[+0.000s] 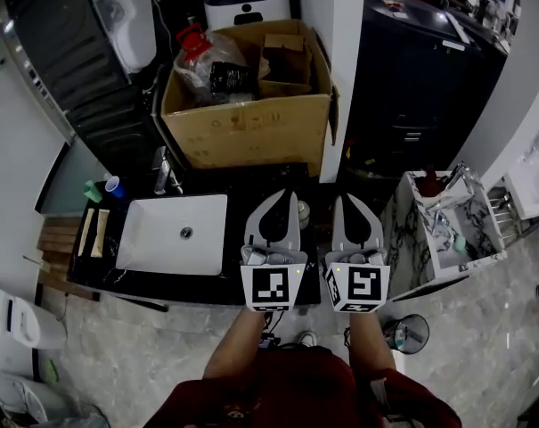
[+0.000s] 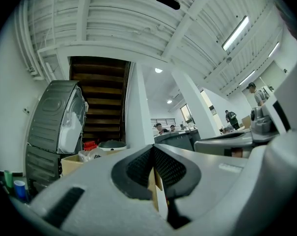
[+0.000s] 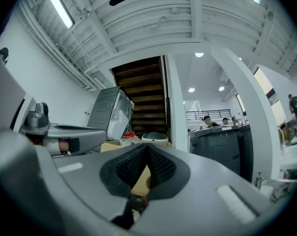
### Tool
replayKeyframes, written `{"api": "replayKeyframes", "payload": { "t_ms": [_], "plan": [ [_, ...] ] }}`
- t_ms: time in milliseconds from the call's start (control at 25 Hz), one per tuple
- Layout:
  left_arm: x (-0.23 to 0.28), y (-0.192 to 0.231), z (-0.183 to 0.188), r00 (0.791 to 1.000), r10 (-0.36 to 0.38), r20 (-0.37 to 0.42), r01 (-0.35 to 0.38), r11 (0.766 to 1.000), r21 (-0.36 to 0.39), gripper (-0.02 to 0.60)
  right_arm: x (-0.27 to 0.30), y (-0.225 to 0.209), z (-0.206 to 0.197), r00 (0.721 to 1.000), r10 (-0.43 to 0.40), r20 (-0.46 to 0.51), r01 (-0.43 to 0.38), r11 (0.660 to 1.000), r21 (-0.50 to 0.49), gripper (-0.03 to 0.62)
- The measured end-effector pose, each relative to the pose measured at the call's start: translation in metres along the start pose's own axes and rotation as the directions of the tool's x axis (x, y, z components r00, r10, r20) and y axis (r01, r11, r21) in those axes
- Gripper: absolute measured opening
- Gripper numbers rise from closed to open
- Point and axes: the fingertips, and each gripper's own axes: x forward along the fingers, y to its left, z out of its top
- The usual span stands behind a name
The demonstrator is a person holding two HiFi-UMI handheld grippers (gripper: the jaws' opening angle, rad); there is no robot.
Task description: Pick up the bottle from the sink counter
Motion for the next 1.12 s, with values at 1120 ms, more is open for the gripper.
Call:
{"api": "replayKeyframes", "payload": {
  "t_ms": [1120],
  "plan": [
    [0.058,0.048,-0.050,0.997,-0.046,-0.056,0.043,0.998,-0.047,0.003,0.079,0.002,-0.030,0.998,-0.034,-0.045,0.033,0.999,-0.021,0.002]
  ]
}}
